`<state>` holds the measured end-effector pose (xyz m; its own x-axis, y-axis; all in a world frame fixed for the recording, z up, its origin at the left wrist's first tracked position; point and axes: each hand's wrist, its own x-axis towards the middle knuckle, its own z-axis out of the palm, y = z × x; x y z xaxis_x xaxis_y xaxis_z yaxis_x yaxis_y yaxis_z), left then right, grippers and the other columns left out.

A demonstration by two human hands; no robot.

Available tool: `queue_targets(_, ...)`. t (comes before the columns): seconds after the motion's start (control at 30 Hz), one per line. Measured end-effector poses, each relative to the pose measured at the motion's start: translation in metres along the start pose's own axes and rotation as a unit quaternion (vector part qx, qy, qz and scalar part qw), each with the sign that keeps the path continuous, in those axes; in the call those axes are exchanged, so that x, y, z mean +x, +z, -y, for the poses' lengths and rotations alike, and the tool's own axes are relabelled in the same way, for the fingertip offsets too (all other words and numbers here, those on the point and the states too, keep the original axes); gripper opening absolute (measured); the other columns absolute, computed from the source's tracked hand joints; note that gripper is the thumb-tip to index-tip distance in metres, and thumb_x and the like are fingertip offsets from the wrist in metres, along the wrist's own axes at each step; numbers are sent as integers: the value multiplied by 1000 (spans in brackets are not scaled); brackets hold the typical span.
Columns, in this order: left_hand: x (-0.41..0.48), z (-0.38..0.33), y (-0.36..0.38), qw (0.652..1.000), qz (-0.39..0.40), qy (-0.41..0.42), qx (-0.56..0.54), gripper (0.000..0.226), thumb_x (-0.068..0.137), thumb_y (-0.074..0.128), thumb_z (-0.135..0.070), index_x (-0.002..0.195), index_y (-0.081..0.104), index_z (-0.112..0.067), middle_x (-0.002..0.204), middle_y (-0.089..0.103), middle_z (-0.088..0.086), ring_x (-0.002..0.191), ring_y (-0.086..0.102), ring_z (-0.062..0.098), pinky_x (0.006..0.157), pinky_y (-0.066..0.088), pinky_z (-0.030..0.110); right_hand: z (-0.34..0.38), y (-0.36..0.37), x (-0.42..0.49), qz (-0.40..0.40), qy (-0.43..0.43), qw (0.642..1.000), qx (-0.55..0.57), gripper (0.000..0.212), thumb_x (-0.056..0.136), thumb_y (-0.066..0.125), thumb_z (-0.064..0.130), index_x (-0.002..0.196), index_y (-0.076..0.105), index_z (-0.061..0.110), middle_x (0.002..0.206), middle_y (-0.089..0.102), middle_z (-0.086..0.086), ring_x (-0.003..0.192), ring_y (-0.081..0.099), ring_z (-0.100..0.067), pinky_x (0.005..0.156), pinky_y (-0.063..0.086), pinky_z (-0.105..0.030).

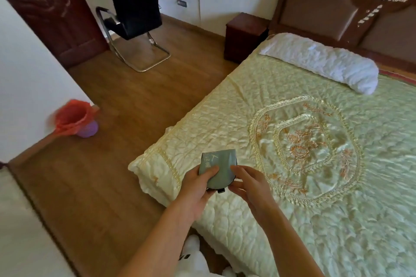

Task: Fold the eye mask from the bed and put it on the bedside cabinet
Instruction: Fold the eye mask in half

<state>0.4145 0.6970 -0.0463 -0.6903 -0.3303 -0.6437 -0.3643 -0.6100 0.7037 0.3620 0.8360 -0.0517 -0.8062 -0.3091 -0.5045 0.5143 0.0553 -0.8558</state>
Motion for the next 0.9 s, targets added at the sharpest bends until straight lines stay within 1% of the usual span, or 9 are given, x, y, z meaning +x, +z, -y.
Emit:
queue_targets(0.07,-15,9,-10,999,-36,6,-40,24,86,72,-10,109,70,-4,106,75,19,103,70,33,86,57,43,-5,6,-7,45,4,999,-17,23,94,67,26,106,76,8,100,80,-11,92,78,-28,83,61,-35)
queue_targets(0.17,-39,21,-31,992,-80,22,-99,24,84,73,-9,107,70,-5,102,77,14,100,71,28,85,58,39,-13,19,-17,108,10,993,-43,26,95,65,26,110,74,6,106,78,-13,94,78,-27,83,61,-33)
queue_targets(0.33,-77,28,-74,973,-153,56,-165,25,84,73,-10,108,68,-9,107,74,13,104,69,28,87,57,42,-24,61,-35,199,21,975,-92,27,97,63,25,113,73,6,107,78,-10,92,78,-24,83,61,-31)
queue_targets(0.47,-104,29,-105,954,-196,82,-210,17,87,69,-8,103,66,-13,107,71,13,102,66,26,81,57,38,-35,104,-47,261,27,956,-132,29,95,65,23,114,72,3,106,78,-14,92,78,-25,73,62,-28)
queue_targets(0.53,-113,31,-123,945,-216,92,-228,19,88,69,-8,106,66,-12,105,71,12,100,67,25,77,57,36,-41,125,-53,284,35,947,-146,30,95,66,23,115,71,2,108,77,-14,95,77,-26,72,62,-27)
queue_targets(0.6,-120,33,-143,937,-234,100,-240,26,88,69,-10,113,65,-9,107,72,13,101,67,26,78,58,37,-48,145,-59,302,39,938,-164,29,95,66,25,115,70,5,109,76,-11,97,76,-24,73,62,-27)
queue_targets(0.7,-123,34,-175,928,-253,107,-253,38,86,71,-13,122,62,-7,115,71,16,108,66,30,83,57,39,-56,178,-64,330,51,926,-175,24,95,67,25,110,71,7,103,77,-8,86,78,-16,66,60,-22)
queue_targets(0.8,-121,28,-211,915,-271,115,-275,39,83,73,-15,120,63,-7,114,71,16,107,67,29,81,58,39,-63,216,-62,351,55,915,-189,14,94,68,24,103,70,13,97,76,-4,81,78,-9,64,60,-21)
queue_targets(0.9,-113,14,-249,908,-276,128,-288,38,83,74,-15,119,64,-7,113,72,16,105,68,29,80,59,39,-72,259,-56,361,56,907,-208,11,94,69,26,101,70,18,97,77,-2,85,79,-13,69,62,-24)
